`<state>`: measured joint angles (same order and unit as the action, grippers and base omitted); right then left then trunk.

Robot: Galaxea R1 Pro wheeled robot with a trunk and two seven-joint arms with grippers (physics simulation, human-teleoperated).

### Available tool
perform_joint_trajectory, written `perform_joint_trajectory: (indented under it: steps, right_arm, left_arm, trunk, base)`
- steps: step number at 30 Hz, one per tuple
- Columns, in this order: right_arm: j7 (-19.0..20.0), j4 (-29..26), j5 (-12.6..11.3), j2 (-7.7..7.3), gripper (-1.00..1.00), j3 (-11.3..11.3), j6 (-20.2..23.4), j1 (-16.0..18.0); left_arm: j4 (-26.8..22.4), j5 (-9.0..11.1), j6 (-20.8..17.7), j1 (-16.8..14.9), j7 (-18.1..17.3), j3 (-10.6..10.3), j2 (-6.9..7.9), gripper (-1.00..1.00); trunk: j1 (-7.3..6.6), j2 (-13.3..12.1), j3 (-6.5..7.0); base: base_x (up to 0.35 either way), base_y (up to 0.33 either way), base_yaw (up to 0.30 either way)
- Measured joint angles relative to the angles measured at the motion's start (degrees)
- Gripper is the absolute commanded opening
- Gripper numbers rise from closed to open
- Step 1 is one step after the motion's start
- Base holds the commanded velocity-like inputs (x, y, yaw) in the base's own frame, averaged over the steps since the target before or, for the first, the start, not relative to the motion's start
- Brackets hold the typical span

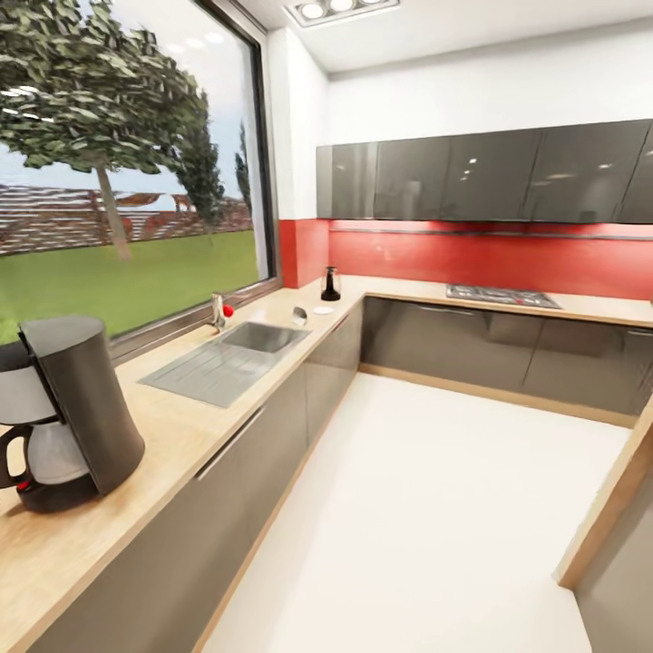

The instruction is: Set up a coffee station on the kitchen countertop: keep the coffee maker on the countertop, move the bottle of coffee from the kitchen shelf to the counter next to the coffee maker, place a paper coffee filter on top of the coffee maker, put the saucer next to the coffee maker with the coffee cup on the saucer, and place the electric kettle next to the coffee maker.

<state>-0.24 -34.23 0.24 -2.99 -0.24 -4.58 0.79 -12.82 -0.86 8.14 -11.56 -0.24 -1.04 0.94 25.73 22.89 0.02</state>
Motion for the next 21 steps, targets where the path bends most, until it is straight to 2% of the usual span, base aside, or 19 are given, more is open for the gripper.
perform_joint_trajectory:
  steps: [5, 14, 21]
  right_arm:
    - [0.0, 0.05, 0.05, 0.07, 1.0, 0.0, 0.01, -0.01]
    - [0.0, 0.08, 0.08, 0.08, 1.0, 0.0, 0.01, -0.01]
    - [0.0, 0.07, 0.04, 0.01, 1.0, -0.05, -0.06, -0.01]
  left_arm:
    - [0.01, 0.24, 0.0, 0.06, 0.0, 0.09, 0.01, 1.0]
    - [0.02, 0.25, 0.01, 0.06, 0.0, 0.11, 0.01, 1.0]
    - [0.02, 0.11, 0.01, 0.03, 0.0, 0.08, 0.01, 1.0]
  trunk:
    - [0.0, 0.0, 0.0]
    - [0.0, 0.0, 0.0]
    - [0.0, 0.0, 0.0]
  base:
    - [0.308, -0.155, 0.199]
    - [0.332, -0.068, 0.02]
    - [0.321, -0.143, 0.001]
